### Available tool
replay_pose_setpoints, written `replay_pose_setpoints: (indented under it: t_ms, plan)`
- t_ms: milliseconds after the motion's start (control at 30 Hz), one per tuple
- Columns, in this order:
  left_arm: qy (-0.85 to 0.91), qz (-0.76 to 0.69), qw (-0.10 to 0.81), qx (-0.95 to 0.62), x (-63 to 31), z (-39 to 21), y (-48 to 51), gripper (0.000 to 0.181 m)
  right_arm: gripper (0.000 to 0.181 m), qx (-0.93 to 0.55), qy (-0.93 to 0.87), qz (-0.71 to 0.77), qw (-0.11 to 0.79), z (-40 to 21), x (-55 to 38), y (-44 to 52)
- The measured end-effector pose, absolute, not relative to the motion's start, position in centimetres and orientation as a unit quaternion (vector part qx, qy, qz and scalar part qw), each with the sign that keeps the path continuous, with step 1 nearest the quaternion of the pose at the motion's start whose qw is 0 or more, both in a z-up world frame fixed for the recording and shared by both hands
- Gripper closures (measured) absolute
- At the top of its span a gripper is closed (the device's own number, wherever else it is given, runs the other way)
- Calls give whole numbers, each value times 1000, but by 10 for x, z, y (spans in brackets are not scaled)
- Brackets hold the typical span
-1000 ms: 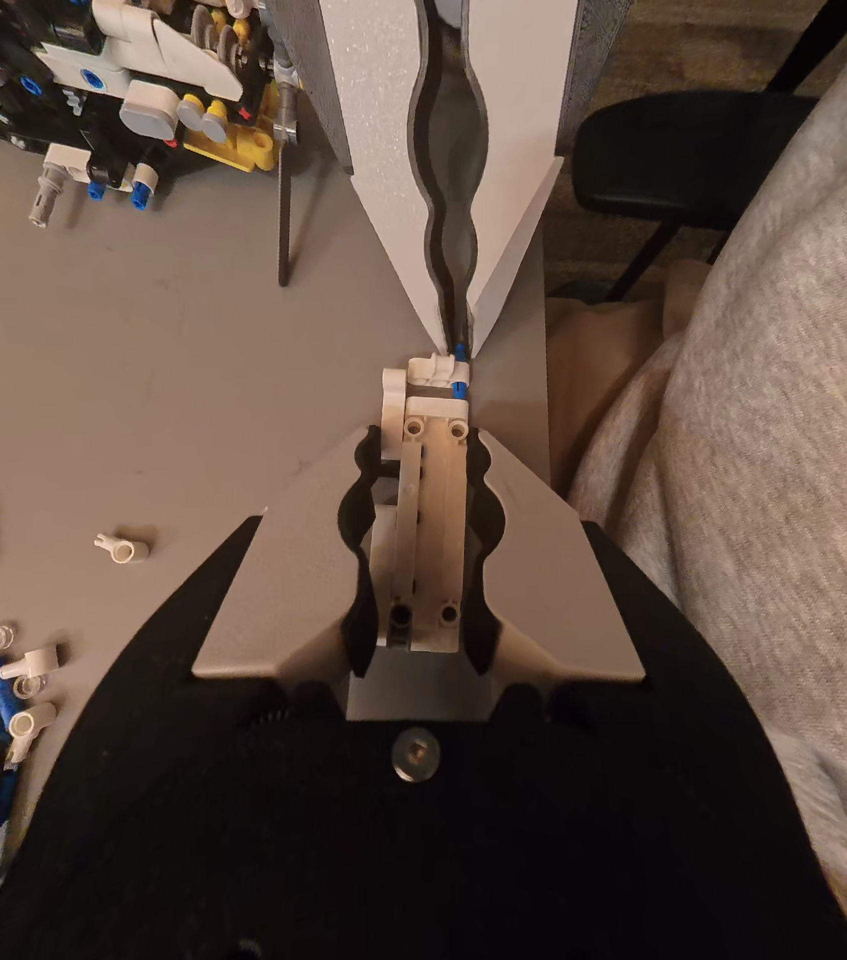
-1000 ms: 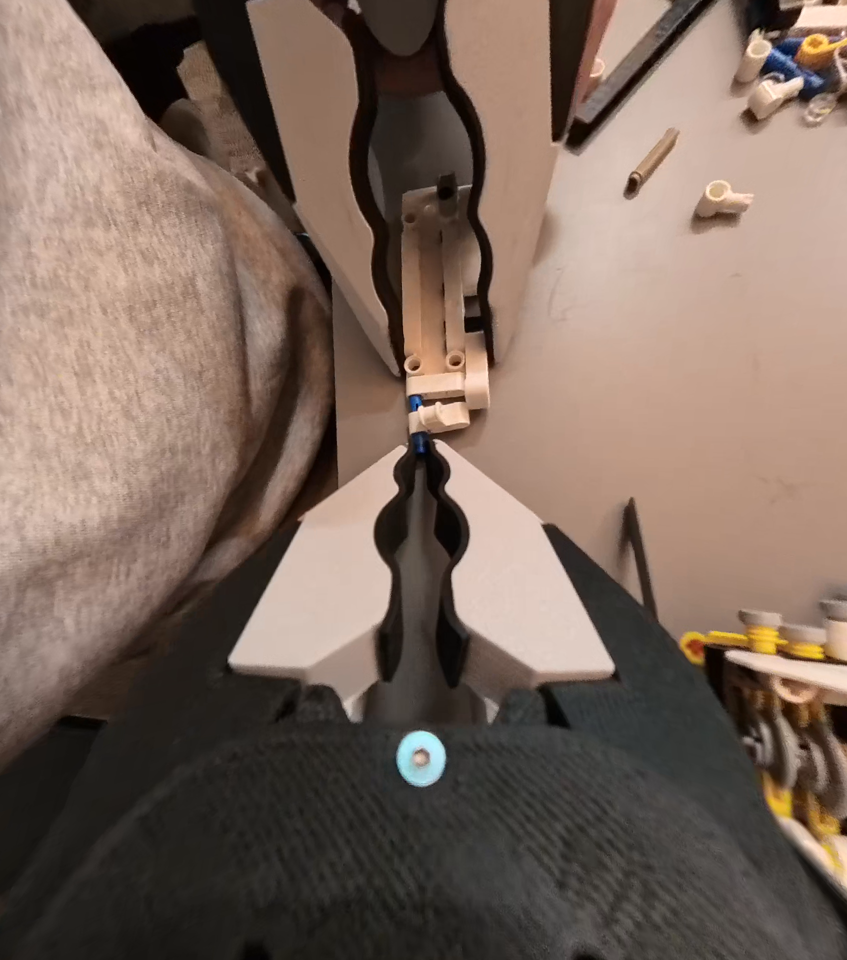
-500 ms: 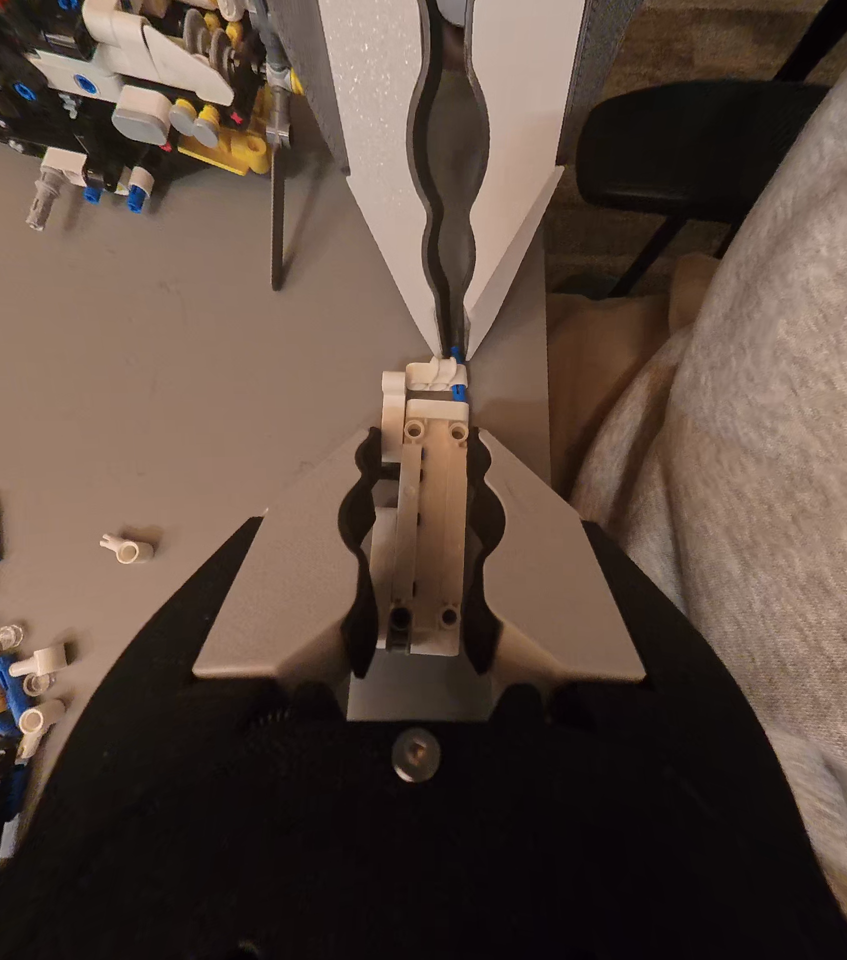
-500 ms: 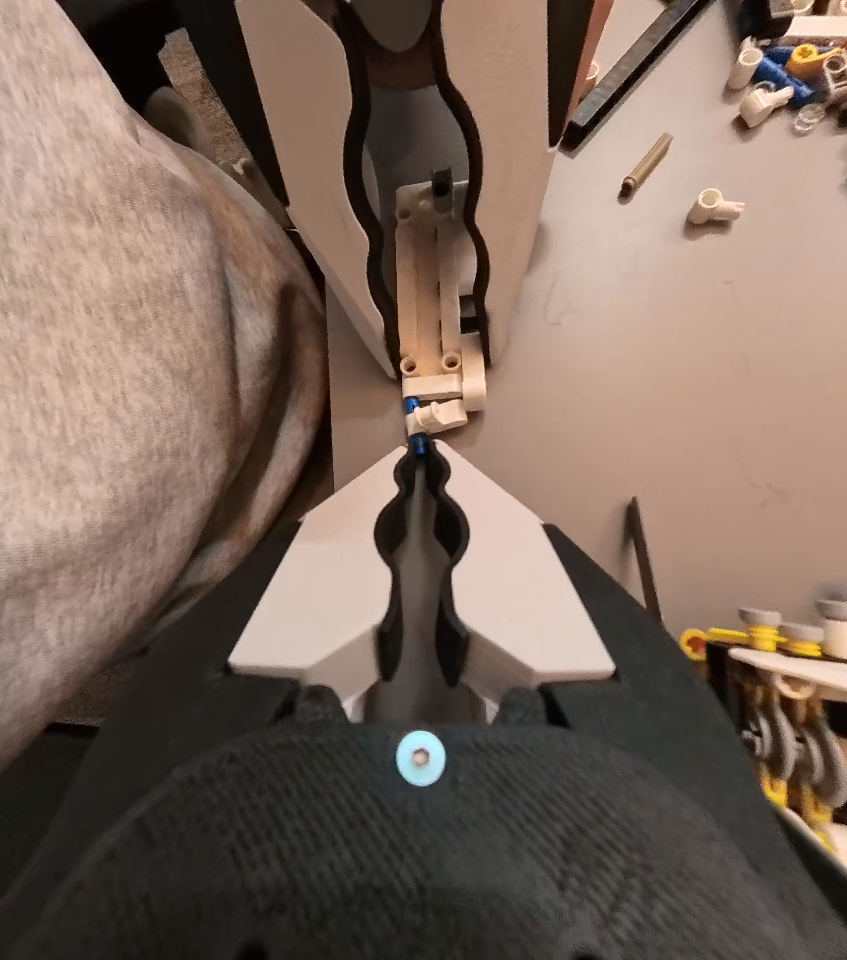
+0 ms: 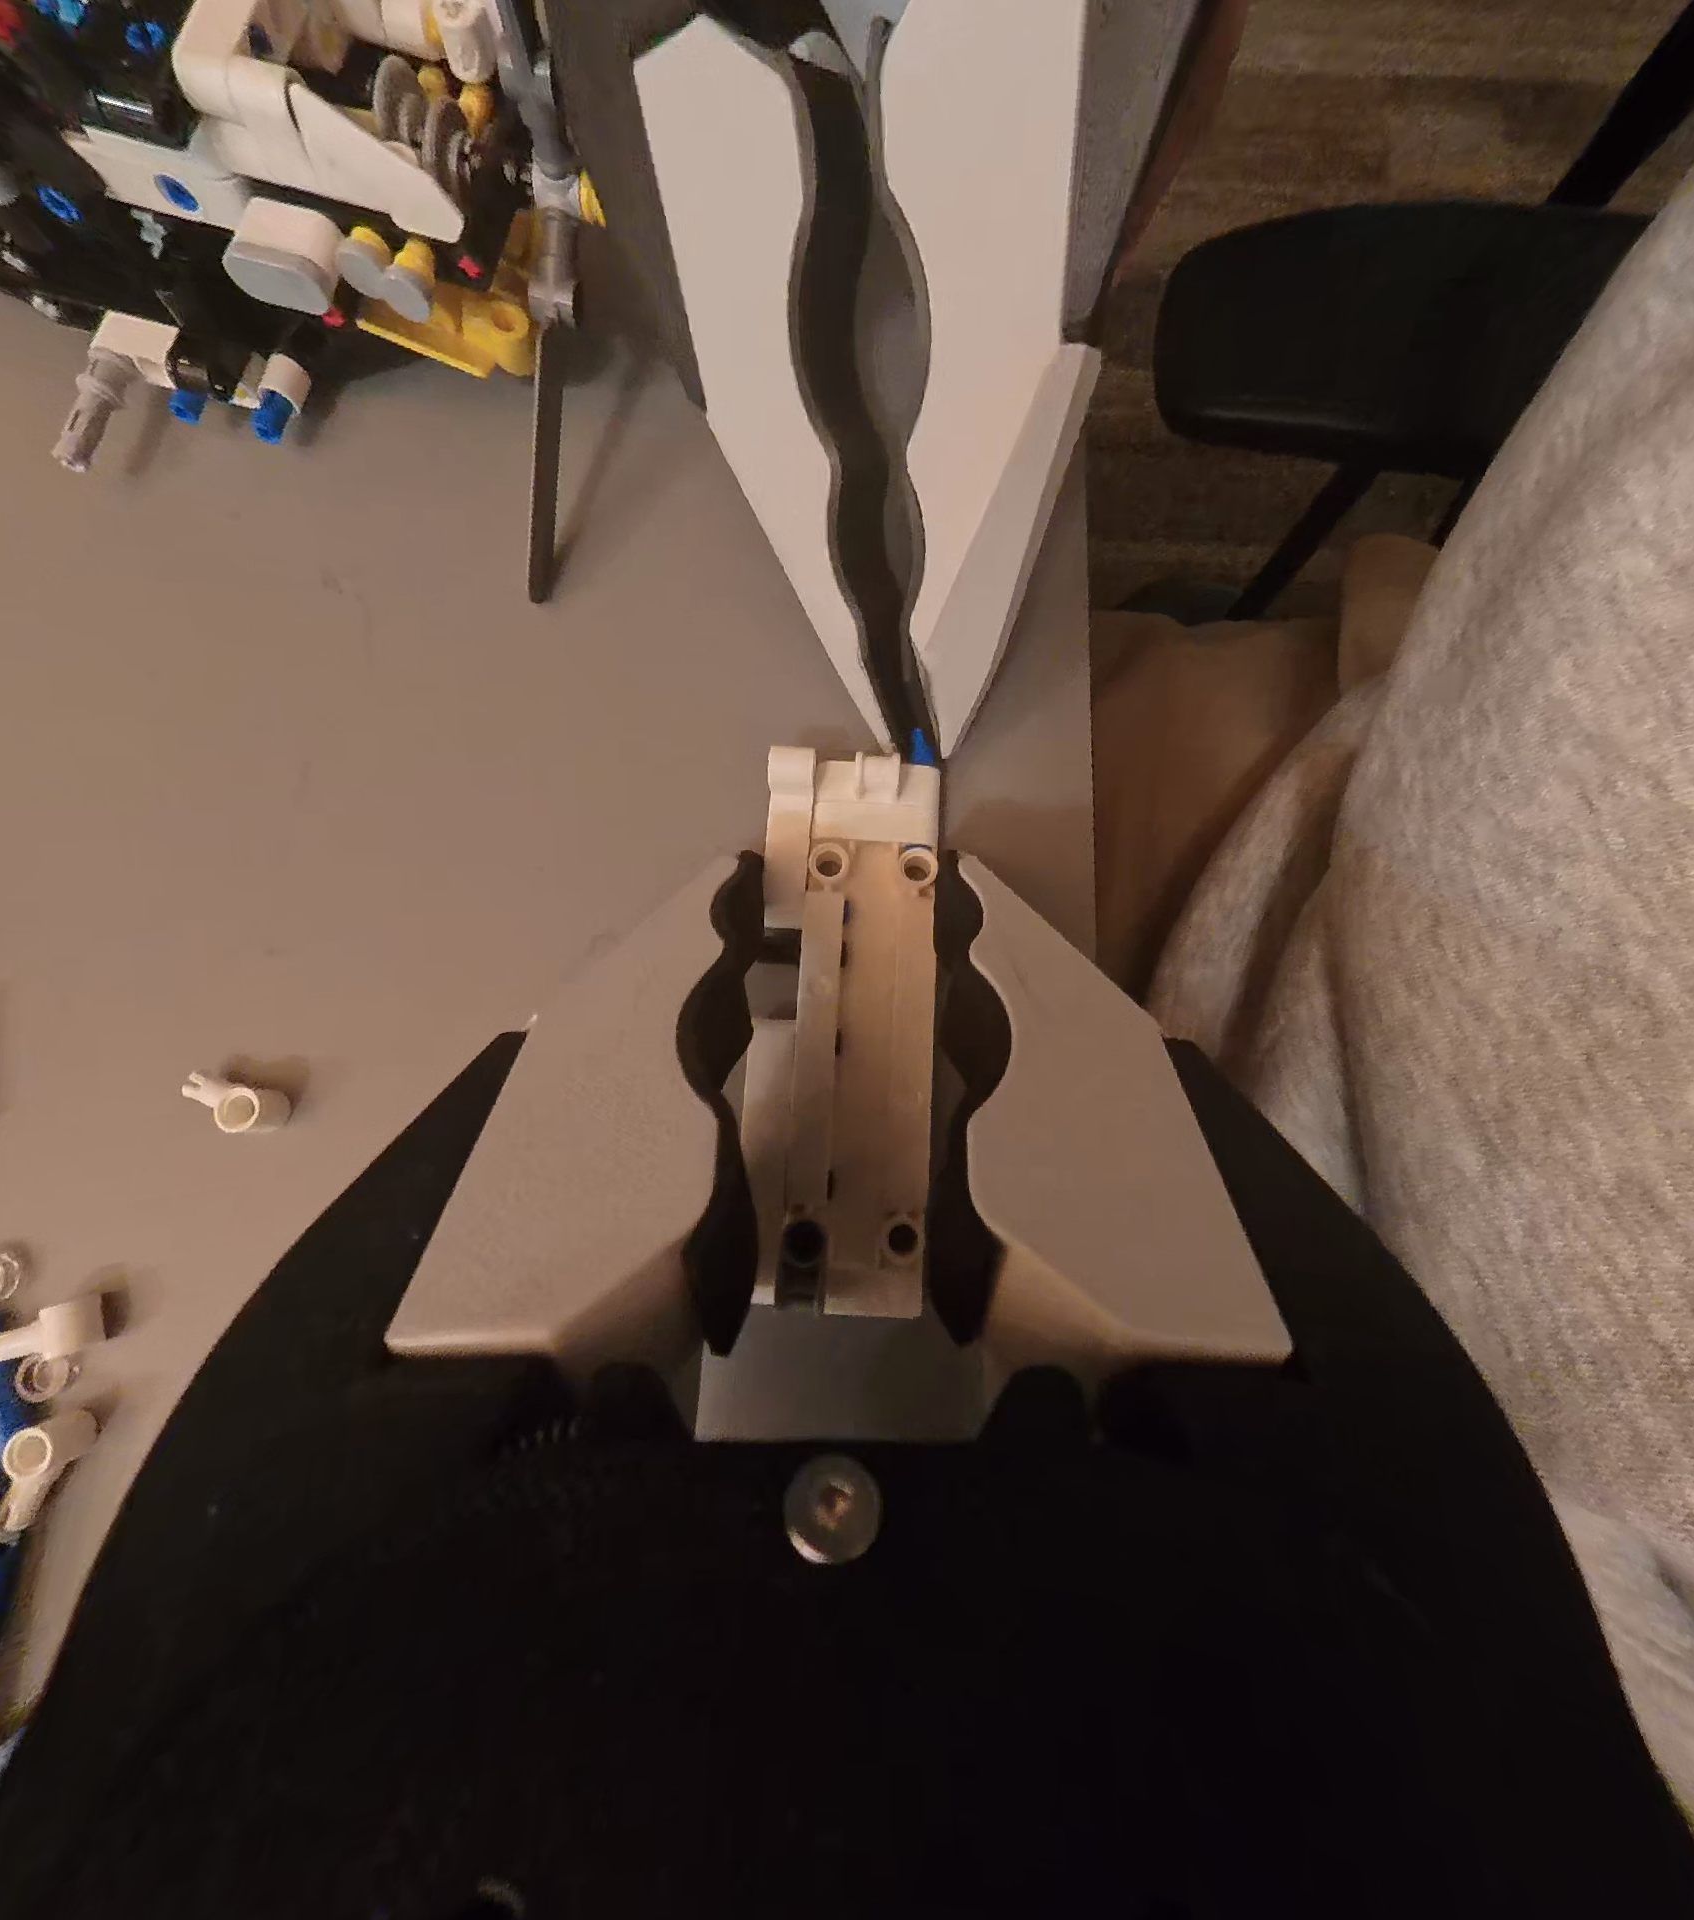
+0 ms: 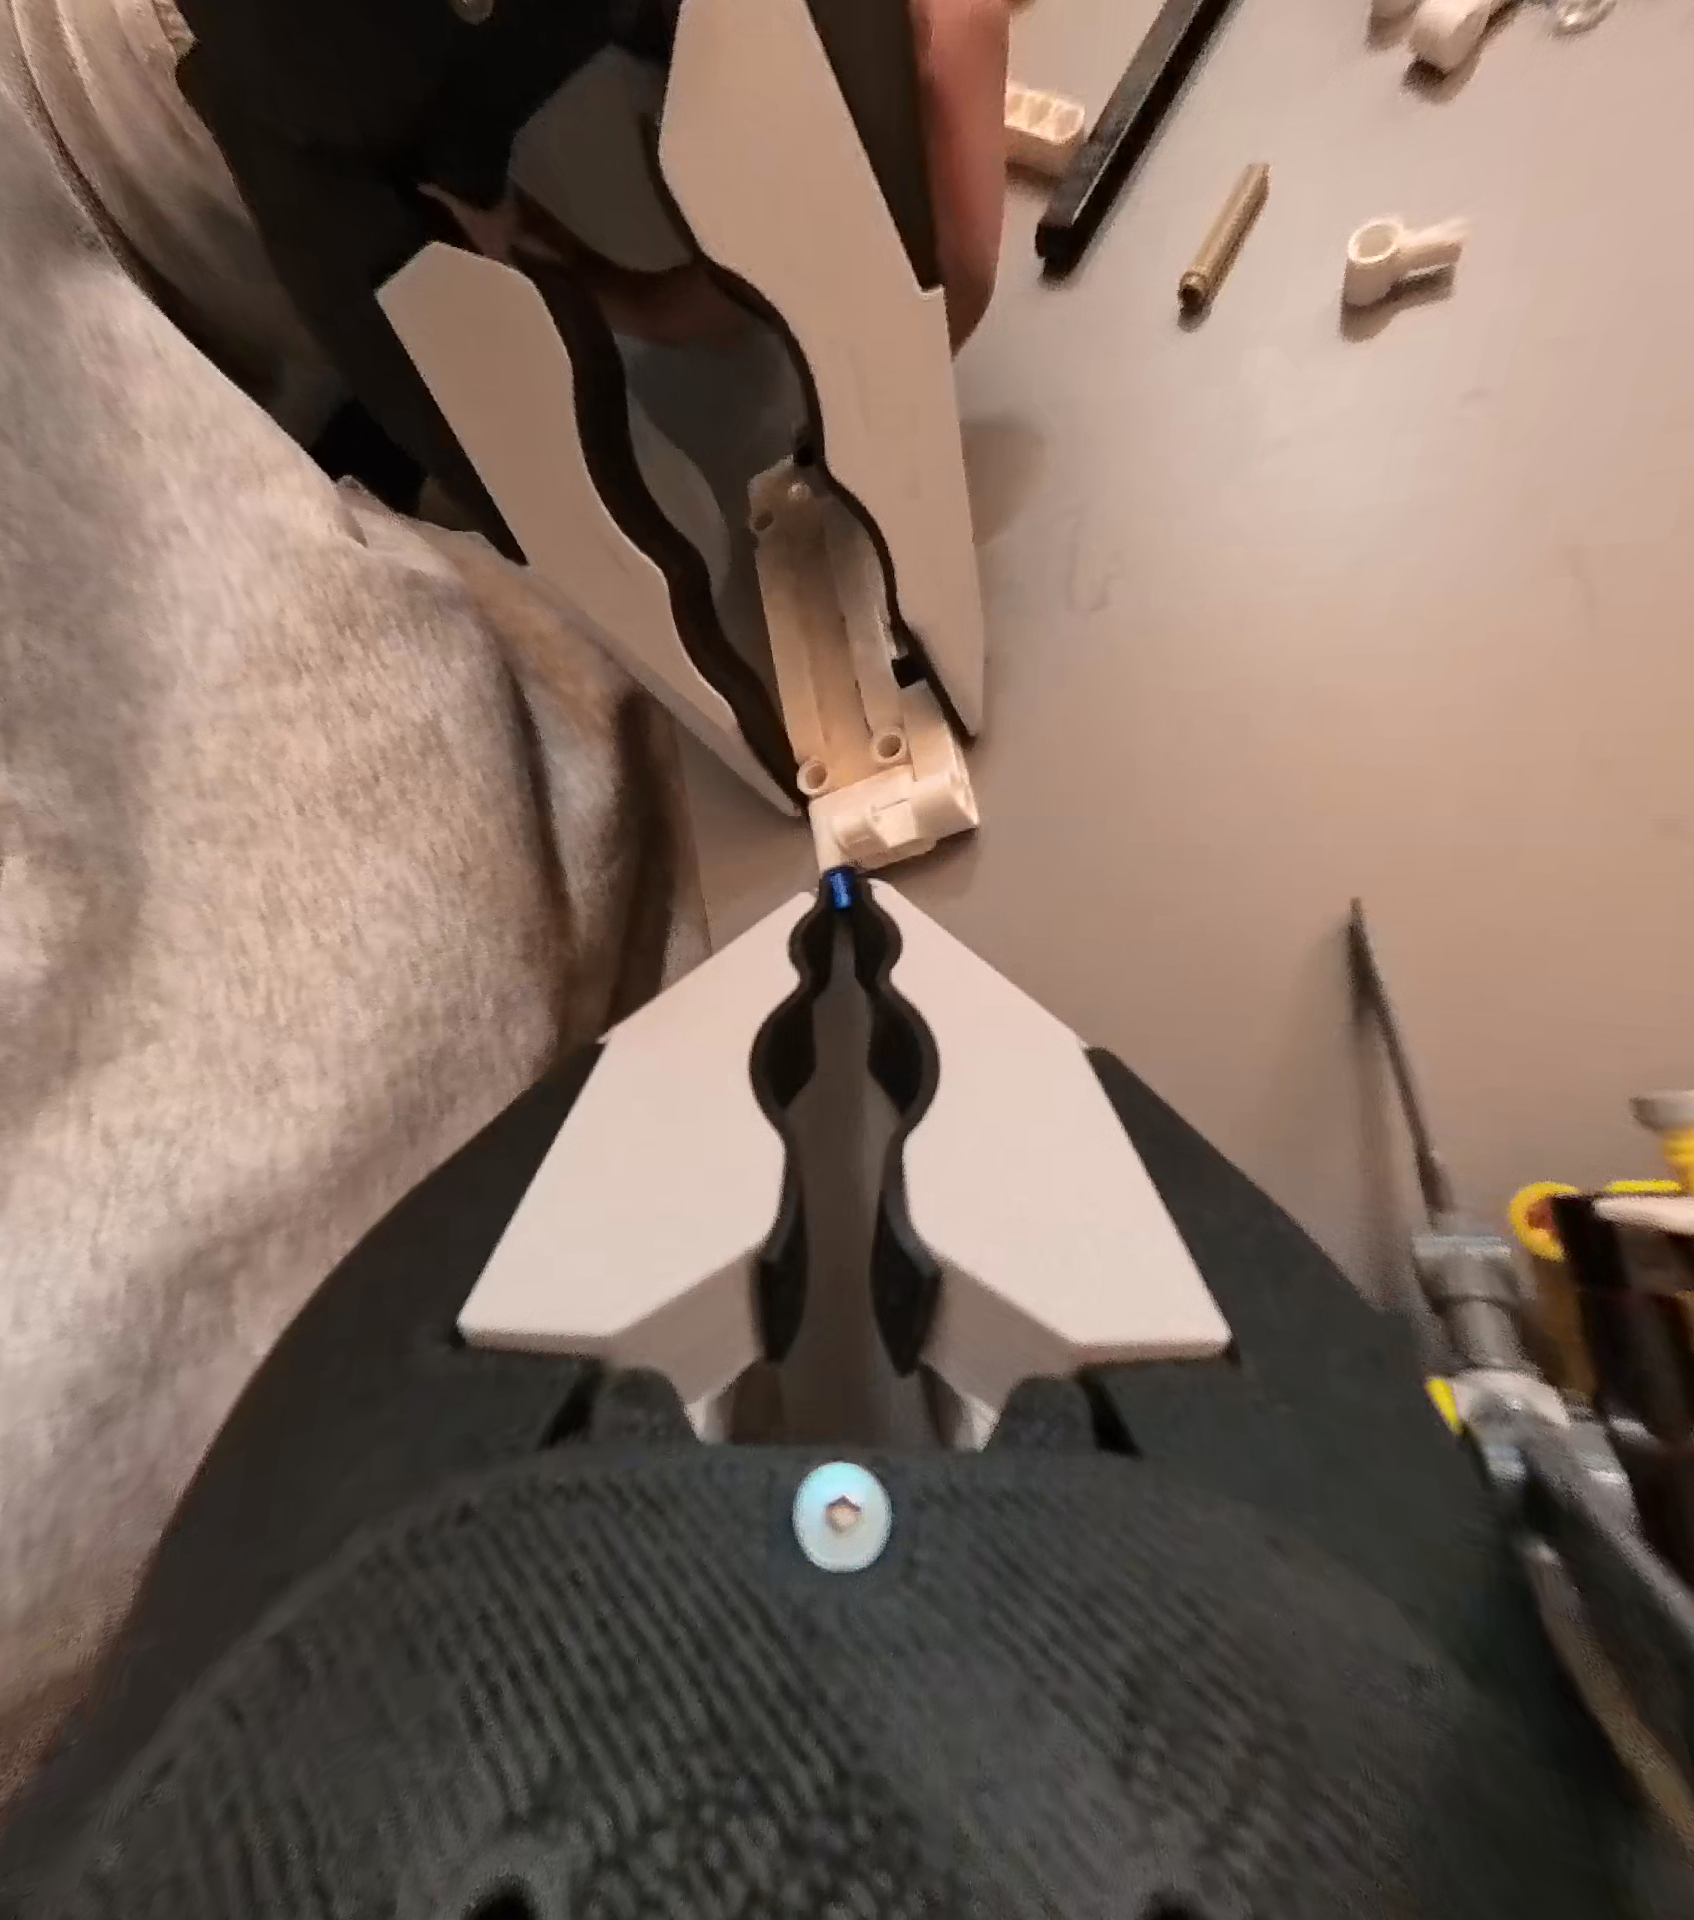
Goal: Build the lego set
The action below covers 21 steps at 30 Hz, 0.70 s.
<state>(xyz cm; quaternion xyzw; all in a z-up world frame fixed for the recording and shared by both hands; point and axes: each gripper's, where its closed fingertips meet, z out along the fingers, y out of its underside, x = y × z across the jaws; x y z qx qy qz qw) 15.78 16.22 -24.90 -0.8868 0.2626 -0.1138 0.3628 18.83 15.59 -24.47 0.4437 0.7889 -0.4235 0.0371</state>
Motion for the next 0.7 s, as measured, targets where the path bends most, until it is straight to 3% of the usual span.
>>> replay_pose_setpoints:
  t_ms: [367,700]
  plan:
    - [264,-118,360,-887,158,-250,163,147,179,388,838,-382,-30,-245,188,155]
    - [264,-102,366,-886,159,-251,162,145,176,446,790,-413,-78,-243,187,157]
